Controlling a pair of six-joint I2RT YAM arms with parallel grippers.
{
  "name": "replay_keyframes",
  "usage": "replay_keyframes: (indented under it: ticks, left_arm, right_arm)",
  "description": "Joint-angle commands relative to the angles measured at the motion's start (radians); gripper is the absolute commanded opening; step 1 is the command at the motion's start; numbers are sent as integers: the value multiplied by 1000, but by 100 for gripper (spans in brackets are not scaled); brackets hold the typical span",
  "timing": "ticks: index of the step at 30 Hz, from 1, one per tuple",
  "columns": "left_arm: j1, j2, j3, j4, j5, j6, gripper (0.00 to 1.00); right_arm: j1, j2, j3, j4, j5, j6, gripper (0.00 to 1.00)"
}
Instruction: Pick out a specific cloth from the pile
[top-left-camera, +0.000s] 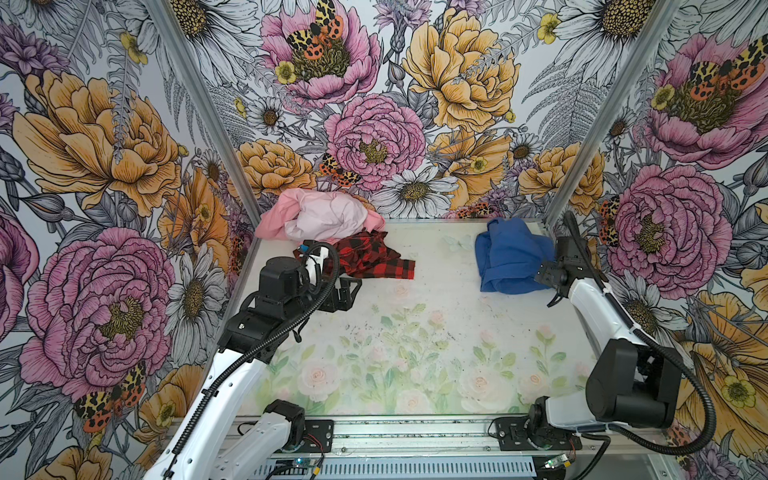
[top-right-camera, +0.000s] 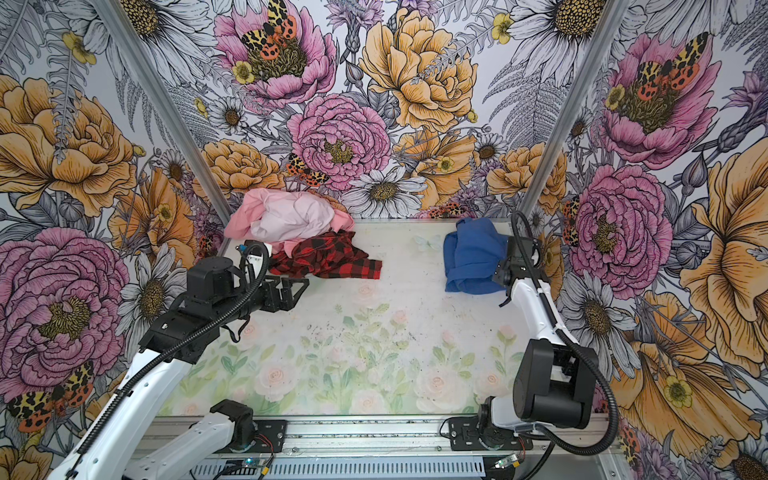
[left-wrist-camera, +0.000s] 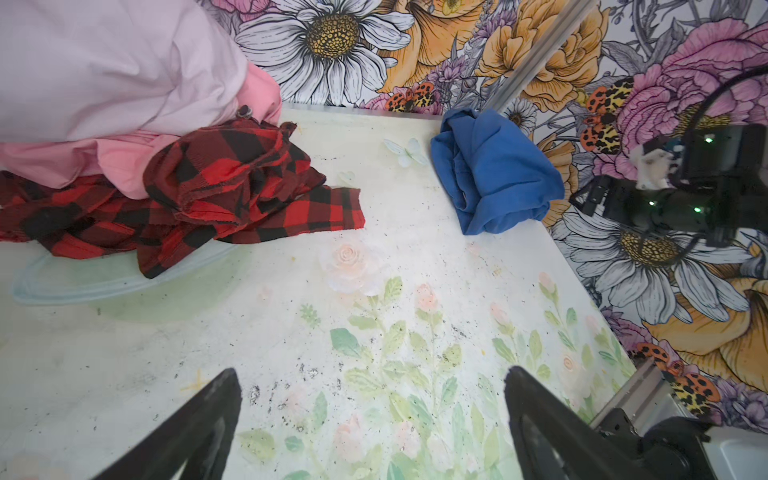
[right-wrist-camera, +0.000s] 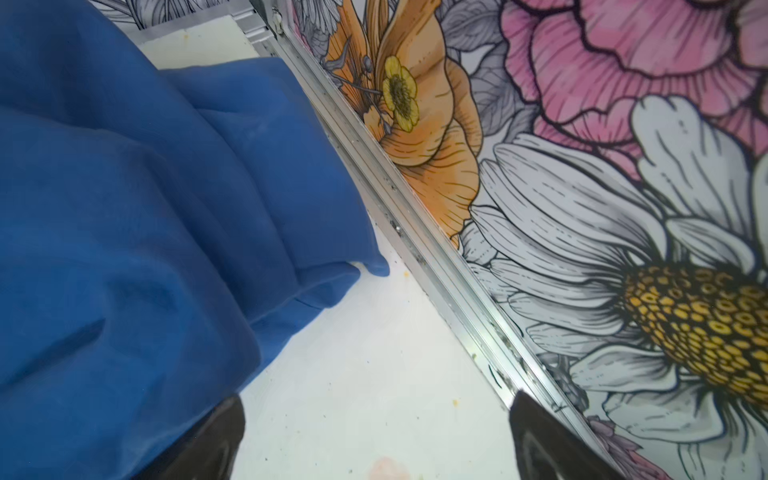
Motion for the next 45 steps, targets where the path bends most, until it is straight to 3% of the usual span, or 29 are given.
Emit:
replay_keyframes:
  ticks: [1,4,6,7,9,12,15,18,20,23,29,30,32,34,39,45]
  left_arm:
    - [5,14,13,22,-135,10,99]
    - [19,-7,-75,113,-302,20,99]
    - [54,-12,-145,183,-480,31,99]
    - [114,-4,-176,204,-516,-1,99]
    - [240,21,-186,223,-447,-94,99]
    - [282,35,-316,401,-527,-165,99]
    - [229,64,-500,672,-768,-110,99]
    - [203,172,-689,1108,-852,45,99]
    - [206,295,-747,1324,-829,137,99]
    - [214,380,-735,1441,-733,220,99]
    - [238,668,-760,1848,-563,276,99]
    - [227,709,-756,1899,-572,300,99]
    - [229,637,-742,1749,-574,272,99]
    - [229,687,-763,1873,-592,280,99]
    - [214,684,-770,1877,-589,296,99]
    - [212,690,-773,1897,-598,299,99]
  right_arm:
    - [-10,-137,-61,19,-35,69,99]
    - [-4,-252,-160,77,-199,107,99]
    - [4,-317,-292,239,-339,110,99]
    - [11,-352,-370,334,-378,102,100]
    - [17,-405,-476,443,-389,91,99]
    - [27,-490,-619,589,-391,48,100]
    - [34,-536,-701,716,-388,-5,99]
    - [55,-513,-851,1033,-372,-96,99]
    - [54,-440,-904,1202,-363,-118,99]
    - [56,-361,-866,1225,-401,-132,99]
    - [50,-103,-818,1500,-435,-100,99]
    - [45,-76,-793,1496,-491,-118,100]
    - [50,-67,-754,1428,-505,-136,99]
    - [50,-43,-746,1438,-503,-148,99]
    - [73,193,-800,1806,-515,-181,99]
    - [124,151,-698,1543,-410,-214,100]
